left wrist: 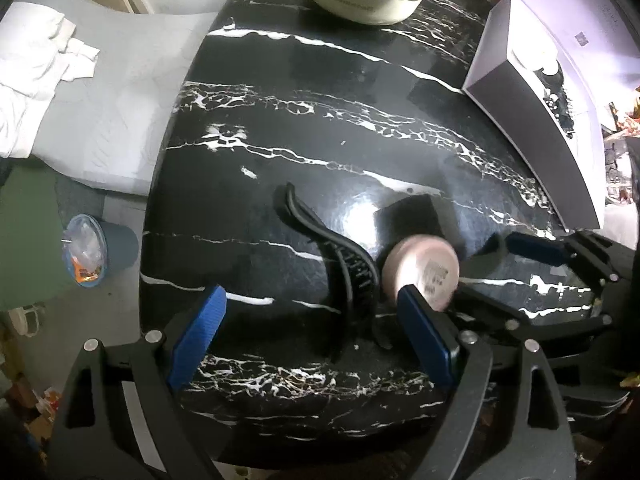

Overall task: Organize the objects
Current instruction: 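Lower the left tool onto the black claw clip while the right tool approaches the pink jar, then close the left tool on the black claw clip while the right tool grasps the pink jar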

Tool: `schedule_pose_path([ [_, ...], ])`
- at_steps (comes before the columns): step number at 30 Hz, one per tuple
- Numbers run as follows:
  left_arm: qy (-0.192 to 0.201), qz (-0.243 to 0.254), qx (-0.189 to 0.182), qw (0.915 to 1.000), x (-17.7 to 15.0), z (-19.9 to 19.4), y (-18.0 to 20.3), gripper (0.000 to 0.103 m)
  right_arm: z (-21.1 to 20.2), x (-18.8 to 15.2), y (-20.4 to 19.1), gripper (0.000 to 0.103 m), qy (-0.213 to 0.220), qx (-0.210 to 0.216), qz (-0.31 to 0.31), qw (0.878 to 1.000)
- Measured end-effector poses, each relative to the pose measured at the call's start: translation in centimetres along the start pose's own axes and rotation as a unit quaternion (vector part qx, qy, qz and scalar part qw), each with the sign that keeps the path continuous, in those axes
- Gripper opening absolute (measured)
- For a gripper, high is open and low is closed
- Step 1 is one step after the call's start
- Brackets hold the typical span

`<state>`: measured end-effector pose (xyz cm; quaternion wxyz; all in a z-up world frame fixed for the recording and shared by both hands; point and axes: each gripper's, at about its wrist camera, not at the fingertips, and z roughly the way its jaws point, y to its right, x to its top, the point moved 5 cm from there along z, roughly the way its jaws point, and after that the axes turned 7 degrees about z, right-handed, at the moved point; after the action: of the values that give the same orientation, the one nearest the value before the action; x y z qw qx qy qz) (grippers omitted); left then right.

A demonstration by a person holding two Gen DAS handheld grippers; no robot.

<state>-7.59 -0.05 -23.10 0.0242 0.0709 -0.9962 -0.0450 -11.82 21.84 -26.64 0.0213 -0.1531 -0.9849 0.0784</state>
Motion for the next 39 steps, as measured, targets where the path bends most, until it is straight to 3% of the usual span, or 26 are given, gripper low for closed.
schedule_pose_path([
  [4, 0.008, 0.000, 0.020, 0.9998, -0.1, 0.0, -0.4, 0.080, -0.1, 0.1, 0.0, 0.073, 0.002, 0.008, 0.004, 1.000],
  [7, 0.021, -0.003, 0.008, 0.9997, -0.3, -0.2, -0.6, 0.073, -0.2, 0.1, -0.6, 0.073, 0.005, 0.012, -0.004, 1.000],
  [9, 0.025, -0.002, 0.009, 0.9997, -0.5, -0.1, -1.0, 0.062, -0.5, -0.1, -0.8, 0.073, 0.007, 0.013, -0.012, 1.000],
  [13, 0.031, -0.007, -0.011, 0.9994, -0.8, -0.1, -1.5, 0.056, -0.5, -0.1, -1.5, 0.073, 0.008, 0.016, -0.022, 1.000],
  [15, 0.033, -0.009, -0.015, 0.9993, -0.8, -0.2, -1.7, 0.048, -0.6, -0.1, -1.8, 0.073, 0.008, 0.019, -0.025, 0.999],
  [21, 0.046, -0.023, -0.077, 0.9957, -0.8, -0.9, -1.5, 0.048, -0.3, -0.2, -3.0, 0.073, 0.005, 0.022, -0.040, 0.999],
  [35, 0.049, 0.000, -0.063, 0.9968, 0.4, -0.4, -0.6, 0.048, 0.8, 0.1, -5.3, 0.074, 0.019, 0.027, -0.091, 0.995],
  [38, 0.040, 0.000, -0.065, 0.9971, 0.5, 0.3, -0.4, 0.048, 0.7, 0.1, -5.1, 0.069, 0.028, 0.021, -0.101, 0.994],
  [39, 0.039, 0.000, -0.070, 0.9968, 0.5, 0.5, -0.3, 0.048, 0.6, 0.2, -4.9, 0.063, 0.031, 0.020, -0.100, 0.994],
])
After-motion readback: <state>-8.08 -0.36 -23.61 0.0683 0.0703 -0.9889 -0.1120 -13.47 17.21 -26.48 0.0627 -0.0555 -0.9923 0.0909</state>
